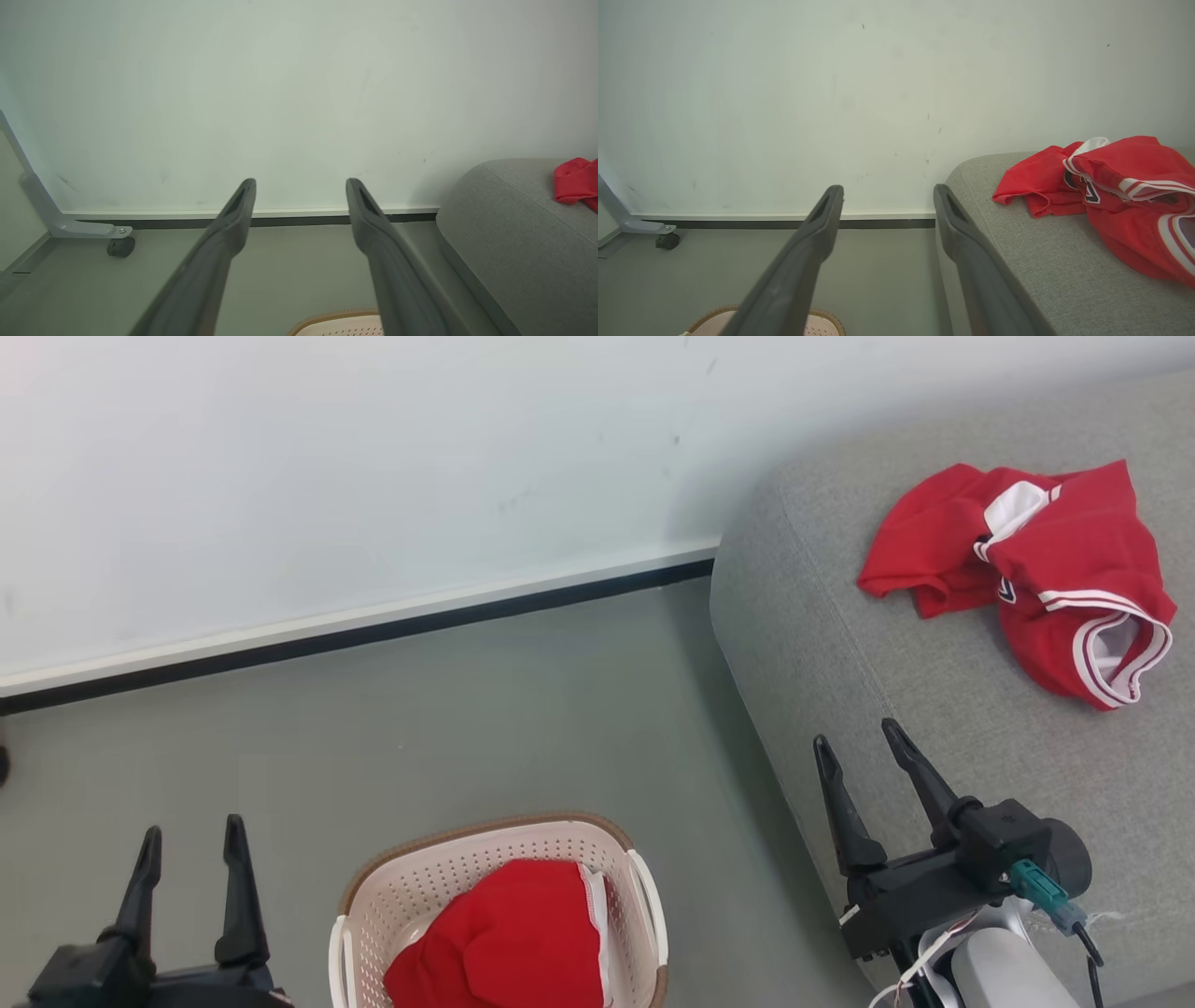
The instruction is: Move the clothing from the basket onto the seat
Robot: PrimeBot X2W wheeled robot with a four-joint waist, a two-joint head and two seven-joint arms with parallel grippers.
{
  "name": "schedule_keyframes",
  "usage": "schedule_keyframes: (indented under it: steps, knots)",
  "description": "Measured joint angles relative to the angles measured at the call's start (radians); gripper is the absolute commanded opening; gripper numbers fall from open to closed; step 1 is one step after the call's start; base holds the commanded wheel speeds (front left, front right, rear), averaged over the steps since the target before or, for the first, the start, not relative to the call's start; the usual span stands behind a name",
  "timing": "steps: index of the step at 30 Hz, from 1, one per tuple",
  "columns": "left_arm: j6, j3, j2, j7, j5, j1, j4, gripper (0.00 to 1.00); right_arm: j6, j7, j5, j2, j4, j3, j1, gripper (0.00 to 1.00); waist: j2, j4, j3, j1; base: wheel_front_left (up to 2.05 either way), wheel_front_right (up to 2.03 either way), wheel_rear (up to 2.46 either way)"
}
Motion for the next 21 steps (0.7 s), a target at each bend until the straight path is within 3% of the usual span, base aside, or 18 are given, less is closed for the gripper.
schedule_keyframes:
  steps: [21]
  knots:
    - [0.016, 0.058, -0.030, 0.000, 0.008, 0.100, -0.055, 1.00, 0.010, 0.000, 0.006, -0.003, -0.010, 0.015, 0.036, 1.00, 0.0000, 0.041, -0.067, 0.0001, 0.00, 0.00, 0.00]
